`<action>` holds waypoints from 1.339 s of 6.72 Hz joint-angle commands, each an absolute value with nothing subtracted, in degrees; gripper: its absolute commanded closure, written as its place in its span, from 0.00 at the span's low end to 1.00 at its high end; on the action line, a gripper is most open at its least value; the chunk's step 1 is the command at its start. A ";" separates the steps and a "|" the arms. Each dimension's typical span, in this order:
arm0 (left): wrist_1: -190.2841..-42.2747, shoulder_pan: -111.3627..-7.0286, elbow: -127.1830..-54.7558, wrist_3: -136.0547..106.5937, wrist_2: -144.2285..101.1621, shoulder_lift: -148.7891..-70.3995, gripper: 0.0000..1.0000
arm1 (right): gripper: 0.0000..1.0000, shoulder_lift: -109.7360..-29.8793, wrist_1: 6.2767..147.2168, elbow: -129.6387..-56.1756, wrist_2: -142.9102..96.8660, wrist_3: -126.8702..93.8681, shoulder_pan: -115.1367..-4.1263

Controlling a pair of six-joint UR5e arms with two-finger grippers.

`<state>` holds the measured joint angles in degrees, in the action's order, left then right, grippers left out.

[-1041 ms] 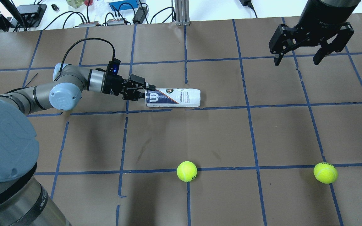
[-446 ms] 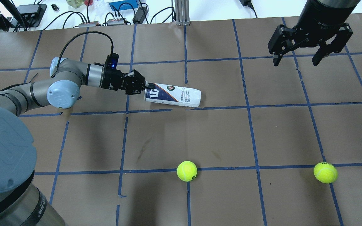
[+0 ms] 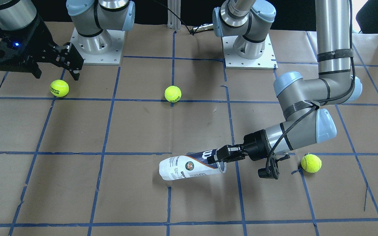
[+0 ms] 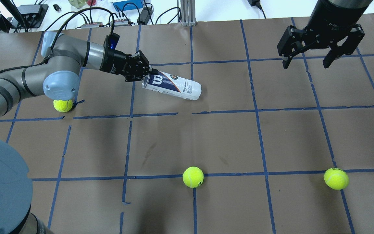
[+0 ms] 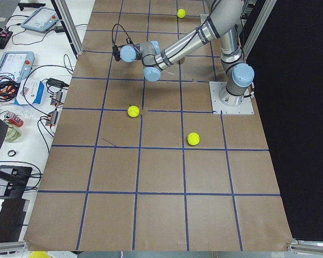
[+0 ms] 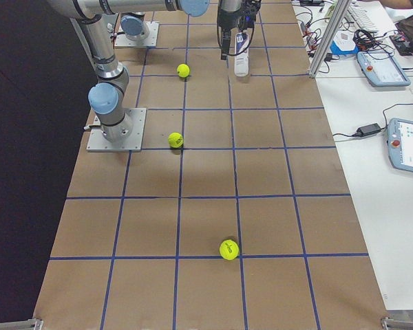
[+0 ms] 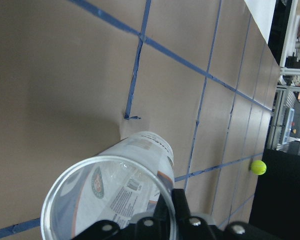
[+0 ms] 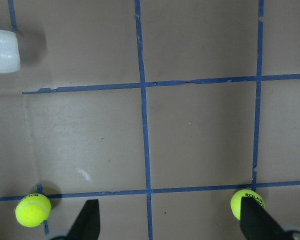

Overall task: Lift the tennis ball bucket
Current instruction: 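Lift the can with the left gripper and tilt it upright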

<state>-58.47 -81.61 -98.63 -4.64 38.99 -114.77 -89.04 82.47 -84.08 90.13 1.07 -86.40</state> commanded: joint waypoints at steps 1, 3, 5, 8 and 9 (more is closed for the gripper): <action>-59.40 -85.75 -91.35 -14.63 53.88 -111.99 1.00 | 0.00 -89.03 82.35 -84.11 90.17 1.40 -86.31; -61.61 -92.00 -87.04 -18.17 65.42 -110.13 1.00 | 0.00 -89.03 82.35 -84.11 90.18 1.14 -86.31; -66.16 -97.79 -80.98 -18.72 83.31 -110.91 0.99 | 0.00 -89.03 82.44 -84.02 90.26 1.23 -86.22; -68.64 -104.12 -74.12 -15.92 95.14 -116.95 0.97 | 0.00 -89.03 82.44 -84.11 90.44 1.32 -86.22; -72.04 -105.89 -71.05 -15.82 96.06 -119.42 0.98 | 0.00 -89.03 82.53 -84.11 90.53 1.32 -86.22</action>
<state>-69.21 -103.56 -74.45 -16.41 93.72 -116.52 -89.03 82.46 -84.08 90.47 1.33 -86.22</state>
